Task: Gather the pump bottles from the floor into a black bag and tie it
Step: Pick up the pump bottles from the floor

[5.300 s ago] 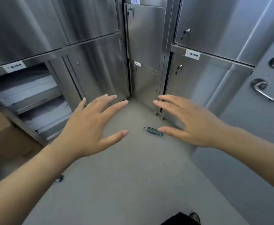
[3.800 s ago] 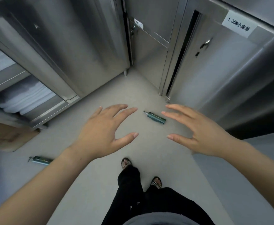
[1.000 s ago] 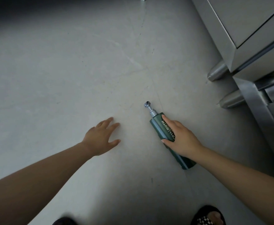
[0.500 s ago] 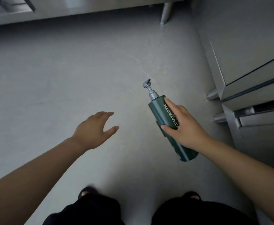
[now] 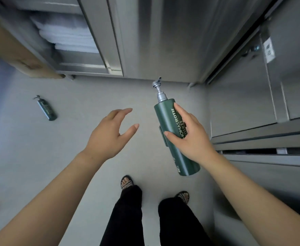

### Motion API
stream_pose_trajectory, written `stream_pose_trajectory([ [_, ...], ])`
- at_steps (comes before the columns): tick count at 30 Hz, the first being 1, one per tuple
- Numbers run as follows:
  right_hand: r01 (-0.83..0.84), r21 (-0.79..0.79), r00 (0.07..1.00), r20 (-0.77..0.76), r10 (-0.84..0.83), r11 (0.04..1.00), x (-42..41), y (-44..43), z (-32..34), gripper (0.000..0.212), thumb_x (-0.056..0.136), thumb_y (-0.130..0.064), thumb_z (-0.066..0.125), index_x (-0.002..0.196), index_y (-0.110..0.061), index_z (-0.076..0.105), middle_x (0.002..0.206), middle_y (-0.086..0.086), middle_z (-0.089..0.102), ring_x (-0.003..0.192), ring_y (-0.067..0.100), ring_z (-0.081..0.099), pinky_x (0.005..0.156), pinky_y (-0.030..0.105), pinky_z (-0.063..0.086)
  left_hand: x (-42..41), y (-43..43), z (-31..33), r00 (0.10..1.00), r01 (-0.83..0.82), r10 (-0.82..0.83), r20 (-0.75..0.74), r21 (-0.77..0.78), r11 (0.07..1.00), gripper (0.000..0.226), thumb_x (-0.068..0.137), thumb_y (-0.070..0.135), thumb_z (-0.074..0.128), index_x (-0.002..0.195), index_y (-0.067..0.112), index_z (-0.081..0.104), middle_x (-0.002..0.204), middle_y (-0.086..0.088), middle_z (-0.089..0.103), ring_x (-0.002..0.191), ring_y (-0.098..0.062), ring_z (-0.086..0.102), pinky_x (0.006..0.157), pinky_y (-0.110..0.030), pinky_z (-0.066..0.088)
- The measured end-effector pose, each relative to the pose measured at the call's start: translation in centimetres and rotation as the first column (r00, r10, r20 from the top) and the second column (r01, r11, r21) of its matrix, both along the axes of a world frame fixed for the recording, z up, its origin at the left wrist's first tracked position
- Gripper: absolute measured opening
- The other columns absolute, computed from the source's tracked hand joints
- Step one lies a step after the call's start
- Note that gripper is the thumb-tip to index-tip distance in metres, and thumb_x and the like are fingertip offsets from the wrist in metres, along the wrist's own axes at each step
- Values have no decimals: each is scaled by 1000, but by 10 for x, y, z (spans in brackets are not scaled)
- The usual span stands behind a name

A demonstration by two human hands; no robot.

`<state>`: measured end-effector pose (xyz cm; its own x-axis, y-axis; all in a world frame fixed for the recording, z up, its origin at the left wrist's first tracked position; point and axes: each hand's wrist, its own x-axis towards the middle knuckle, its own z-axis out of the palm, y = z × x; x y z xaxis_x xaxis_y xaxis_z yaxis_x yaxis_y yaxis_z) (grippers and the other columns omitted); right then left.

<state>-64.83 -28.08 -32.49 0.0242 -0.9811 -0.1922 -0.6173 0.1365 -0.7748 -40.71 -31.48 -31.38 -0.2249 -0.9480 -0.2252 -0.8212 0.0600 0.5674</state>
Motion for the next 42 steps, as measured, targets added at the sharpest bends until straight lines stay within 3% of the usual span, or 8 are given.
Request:
stream_pose_trajectory([
  [3, -37, -45, 999, -18, 36, 998, 35, -9, 63, 80, 75, -43, 67, 140, -50, 20, 119, -17, 43, 99, -15, 41, 83, 2, 27, 40, 3, 65, 999, -21, 20, -26, -68, 997, 53, 87, 58, 44, 136, 39, 40, 139, 11, 44, 82, -10, 55, 80, -31, 46],
  [9, -105, -124, 994, -24, 103, 987, 109, -26, 122, 80, 70, -47, 65, 138, -54, 22, 122, -16, 46, 105, -9, 43, 85, 6, 29, 121, 16, 123, 998, -64, 63, -13, -131, 989, 53, 85, 58, 44, 135, 40, 41, 140, 8, 44, 90, -14, 58, 82, -33, 50],
  [13, -171, -136, 985, -25, 170, 976, 148, -37, 129, 80, 69, -50, 64, 138, -54, 22, 123, -21, 43, 102, -20, 37, 88, 12, 31, 164, 26, 128, 992, -119, 122, 16, -128, 985, 54, 86, 58, 44, 137, 40, 40, 141, 8, 43, 94, -12, 55, 81, -32, 50],
  [22, -372, -141, 928, -36, 371, 917, 215, -130, 131, 79, 67, -46, 67, 134, -58, 27, 119, -30, 47, 107, -14, 42, 92, 17, 36, 215, -26, 122, 956, -278, 287, 67, -115, 954, 58, 88, 54, 48, 141, 33, 37, 142, 8, 43, 112, -15, 53, 79, -26, 41],
  [27, -460, -151, 884, 12, 467, 875, 262, -217, 134, 78, 69, -44, 69, 136, -52, 29, 122, -36, 39, 116, -10, 38, 102, 26, 37, 247, -82, 129, 895, -424, 431, 111, -83, 902, 57, 88, 56, 46, 141, 35, 35, 141, 11, 43, 85, -10, 52, 76, -26, 35],
  [31, -542, -145, 833, 40, 552, 828, 305, -275, 132, 78, 69, -46, 68, 136, -51, 29, 131, -28, 43, 124, -1, 42, 106, 32, 38, 271, -114, 133, 830, -547, 548, 101, -35, 836, 58, 88, 57, 44, 142, 36, 34, 142, 10, 42, 91, -10, 51, 83, -29, 41],
  [38, -702, -78, 701, 100, 706, 708, 397, -328, 116, 78, 73, -40, 71, 133, -60, 25, 125, -29, 42, 105, -33, 31, 88, 1, 29, 338, -124, 129, 703, -706, 703, 106, -10, 708, 59, 89, 55, 45, 142, 34, 33, 145, 9, 40, 115, -17, 53, 92, -35, 47],
  [42, -748, -66, 658, 57, 751, 660, 454, -355, 110, 77, 74, -34, 72, 135, -53, 30, 124, -25, 45, 103, -32, 33, 82, -10, 23, 395, -138, 118, 658, -749, 746, 103, -18, 662, 59, 89, 54, 46, 142, 32, 35, 145, 7, 40, 116, -19, 52, 94, -35, 46],
])
